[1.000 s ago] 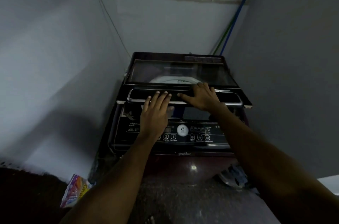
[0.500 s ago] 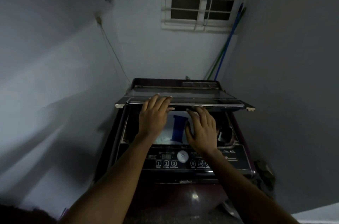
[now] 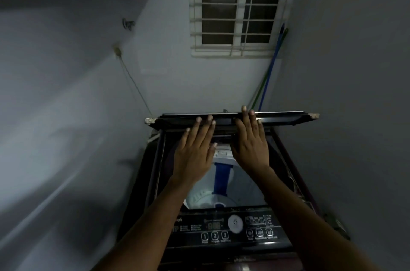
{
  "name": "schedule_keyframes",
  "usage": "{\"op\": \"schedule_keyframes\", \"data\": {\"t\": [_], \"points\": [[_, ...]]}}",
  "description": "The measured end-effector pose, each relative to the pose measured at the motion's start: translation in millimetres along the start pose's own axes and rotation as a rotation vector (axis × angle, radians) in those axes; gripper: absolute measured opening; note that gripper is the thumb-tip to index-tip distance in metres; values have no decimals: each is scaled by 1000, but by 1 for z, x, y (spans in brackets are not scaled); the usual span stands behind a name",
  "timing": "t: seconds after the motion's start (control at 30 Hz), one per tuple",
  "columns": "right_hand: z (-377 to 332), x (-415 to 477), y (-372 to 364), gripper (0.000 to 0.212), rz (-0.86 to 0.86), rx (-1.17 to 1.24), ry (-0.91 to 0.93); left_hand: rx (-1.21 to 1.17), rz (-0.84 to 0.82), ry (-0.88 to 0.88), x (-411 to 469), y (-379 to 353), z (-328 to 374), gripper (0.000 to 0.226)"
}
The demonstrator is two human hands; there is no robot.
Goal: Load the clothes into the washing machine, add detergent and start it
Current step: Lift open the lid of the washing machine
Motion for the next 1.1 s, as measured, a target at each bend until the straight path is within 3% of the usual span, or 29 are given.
{"op": "schedule_keyframes", "data": {"t": [0.2, 0.37, 0.57, 0.8, 1.1], "points": [[17, 47, -18, 87, 6, -90, 43, 20, -8, 26, 53, -20, -19, 70], [23, 88, -38, 96, 52, -71, 26, 21, -22, 71, 92, -35, -31, 81], [30, 139, -56, 97, 20, 30, 46, -13, -75, 129, 142, -43, -46, 99], [42, 189, -78, 85, -65, 84, 64, -33, -136, 191, 197, -59, -65, 96], [56, 241, -121, 88, -169, 64, 75, -30, -273, 202, 248, -104, -95, 96]]}}
Point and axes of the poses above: each hand's wrist, its own x-axis towards the middle knuckle, its own y-axis out of the back of the hand, z = x × y, the point moved 4 cm from there along x, towards the middle knuckle, and after that the axes turned 3 degrees about -x, right-handed, at the moved point
